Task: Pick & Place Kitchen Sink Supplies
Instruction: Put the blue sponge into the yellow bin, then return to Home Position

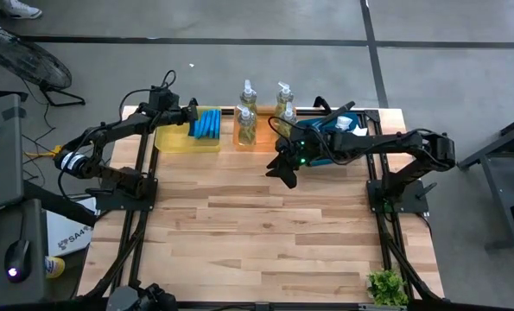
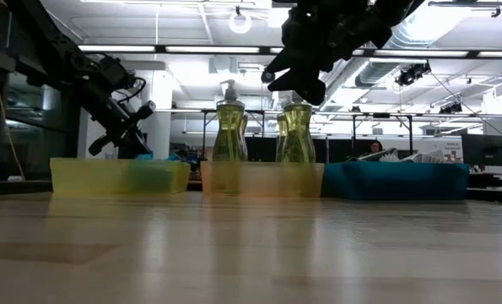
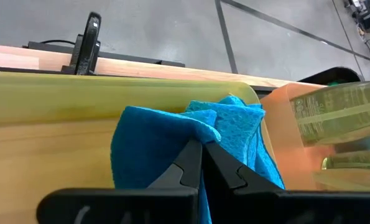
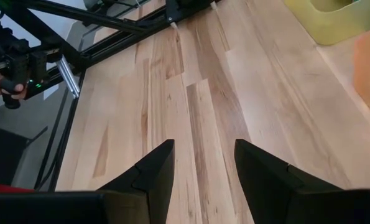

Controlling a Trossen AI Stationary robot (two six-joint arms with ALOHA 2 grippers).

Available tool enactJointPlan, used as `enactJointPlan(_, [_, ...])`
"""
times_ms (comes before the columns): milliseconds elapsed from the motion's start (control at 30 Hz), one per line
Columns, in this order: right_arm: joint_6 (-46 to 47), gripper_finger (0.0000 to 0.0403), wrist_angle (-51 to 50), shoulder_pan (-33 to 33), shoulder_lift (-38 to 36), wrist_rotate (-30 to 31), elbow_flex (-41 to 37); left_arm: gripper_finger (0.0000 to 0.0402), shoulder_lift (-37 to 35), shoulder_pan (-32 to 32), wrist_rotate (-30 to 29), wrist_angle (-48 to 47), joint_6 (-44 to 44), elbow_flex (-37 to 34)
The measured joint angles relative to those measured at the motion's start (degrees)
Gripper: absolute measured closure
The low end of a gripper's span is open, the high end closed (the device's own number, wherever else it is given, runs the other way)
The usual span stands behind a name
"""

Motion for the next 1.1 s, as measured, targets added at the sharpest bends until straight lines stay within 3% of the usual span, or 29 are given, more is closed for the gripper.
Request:
enactJointPlan(433, [-0.1,0.0242,0.0,0.0,0.0,-0.8,0.0,0.0379,0.0,-0.5,0.0,0.0,0.0,0.0])
enactJointPlan(867, [-0.1,0.0242,-1.9,0.0,0.0,-1.3,0.0,0.0284,0.0,-1.1,0.5,0.7,0.3,0.0])
enactJointPlan(1100, [0.3,0.0242,-2.2,0.0,0.0,-1.3,0.0,0.022,0.0,-1.1,4.8,9.5,-0.8,0.6])
